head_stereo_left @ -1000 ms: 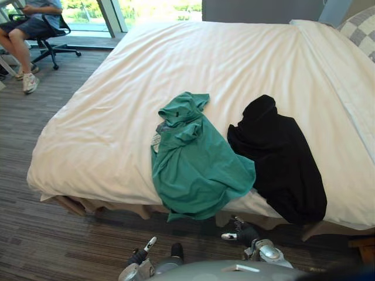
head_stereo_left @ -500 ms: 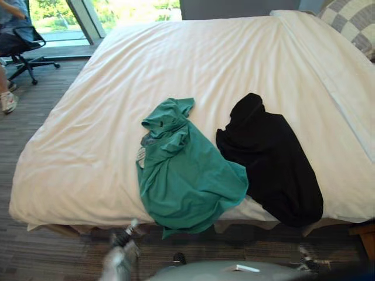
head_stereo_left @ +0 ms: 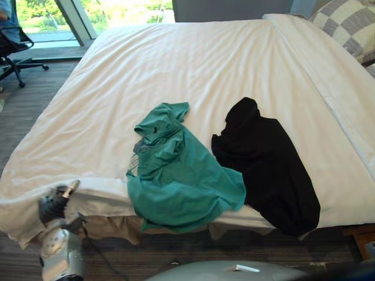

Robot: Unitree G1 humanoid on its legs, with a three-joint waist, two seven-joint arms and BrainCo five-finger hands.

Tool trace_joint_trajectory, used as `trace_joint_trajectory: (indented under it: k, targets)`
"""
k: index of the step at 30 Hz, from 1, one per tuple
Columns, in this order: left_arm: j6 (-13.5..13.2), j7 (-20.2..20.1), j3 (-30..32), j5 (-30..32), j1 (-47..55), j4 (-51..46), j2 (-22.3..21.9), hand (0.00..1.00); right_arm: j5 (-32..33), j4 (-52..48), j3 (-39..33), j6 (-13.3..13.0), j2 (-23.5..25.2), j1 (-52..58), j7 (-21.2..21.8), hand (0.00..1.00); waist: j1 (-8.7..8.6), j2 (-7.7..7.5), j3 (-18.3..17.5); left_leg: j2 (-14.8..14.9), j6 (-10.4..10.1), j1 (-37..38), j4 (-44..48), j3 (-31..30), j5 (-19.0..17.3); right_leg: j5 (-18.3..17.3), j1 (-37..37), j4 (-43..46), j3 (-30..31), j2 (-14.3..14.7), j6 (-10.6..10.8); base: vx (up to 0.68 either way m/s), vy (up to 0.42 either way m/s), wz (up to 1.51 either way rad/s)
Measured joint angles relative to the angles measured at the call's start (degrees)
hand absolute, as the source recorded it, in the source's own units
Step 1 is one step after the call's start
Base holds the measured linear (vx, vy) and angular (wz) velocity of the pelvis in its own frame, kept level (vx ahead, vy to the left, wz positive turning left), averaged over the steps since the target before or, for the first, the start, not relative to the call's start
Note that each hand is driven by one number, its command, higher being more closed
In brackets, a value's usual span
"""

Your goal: Tidy the bed and pick cloth on bed and put in laundry

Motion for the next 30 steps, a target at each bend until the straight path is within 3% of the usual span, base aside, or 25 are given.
trace_joint_trajectory:
  k: [5, 7, 9, 13, 19, 23, 30]
  targets:
    - [-1.06, -3.70, 5.05, 2.31, -1.31, -14.34, 4.02, 0.00, -4.52, -8.88, 0.27, 3.37, -1.94, 0.41, 4.45, 0.00, -0.38, 0.59, -1.96, 0.39, 0.10, -0.06, 0.86, 0.92, -0.74, -0.06, -1.02, 0.95, 2.93, 0.44, -0.12, 0.03, -0.014, -0.13]
    - [-1.07, -8.06, 5.99, 1.71, -3.51, -17.31, 6.82, 0.00, -6.53, -9.03, 1.37, 5.59, -1.94, -0.51, 6.23, 0.00, -0.87, 1.14, -3.21, 0.63, 0.27, 0.06, 1.20, 0.92, -0.89, -0.03, -1.21, 1.56, 4.01, 0.74, -0.15, 0.04, -0.036, -0.07]
    - [-1.03, -10.43, 6.32, 0.97, -4.26, -18.20, 6.86, 0.00, -7.30, -9.03, 2.34, 6.74, -1.94, -1.25, 7.25, 0.00, -1.22, 1.59, -3.77, 0.68, 0.32, 0.21, 1.22, 0.95, -0.92, -0.02, -1.54, 2.07, 5.64, 0.92, -0.17, 0.03, -0.029, -0.11]
    - [-0.81, -12.85, 6.27, 0.42, -4.53, -18.22, 6.85, 0.00, -9.97, -9.03, 5.67, 8.69, -1.99, -1.57, 7.97, 0.00, -1.89, 2.28, -4.24, 0.88, 0.35, 1.14, 1.29, 0.96, -0.93, -0.01, -1.43, 2.58, 6.66, 1.18, -0.17, 0.02, -0.045, -0.13]
    - [0.52, -13.14, 6.23, 0.00, -4.63, -18.25, 6.84, 0.00, -11.03, -9.05, 7.99, 9.98, -2.00, -1.88, 8.09, 0.00, -2.15, 0.84, -3.63, 0.85, 0.36, 1.12, 1.29, 0.89, -0.94, 0.04, -1.79, 2.53, 7.91, 1.19, -0.12, -0.02, -0.048, -0.05]
    - [0.74, -13.38, 5.73, 0.12, -4.63, -17.07, 6.85, 0.00, -12.61, -9.09, 8.89, 10.04, -2.06, -1.97, 8.67, 0.00, -2.32, 0.78, -3.57, 0.82, 0.36, 1.09, 1.28, 0.77, -0.94, 0.50, -1.78, 2.28, 7.99, 1.15, -0.05, -0.04, -0.038, -0.01]
    - [0.20, -14.98, -0.23, 9.15, -4.70, -3.70, 6.92, 0.00, -15.42, -9.03, 15.47, 9.57, -4.35, -4.50, 14.86, 0.00, -3.38, 1.14, -3.66, 0.59, 0.38, -0.01, 1.47, -0.34, -0.87, 0.74, -2.16, 0.28, 8.07, 0.90, 0.04, -0.08, -0.047, -0.03]
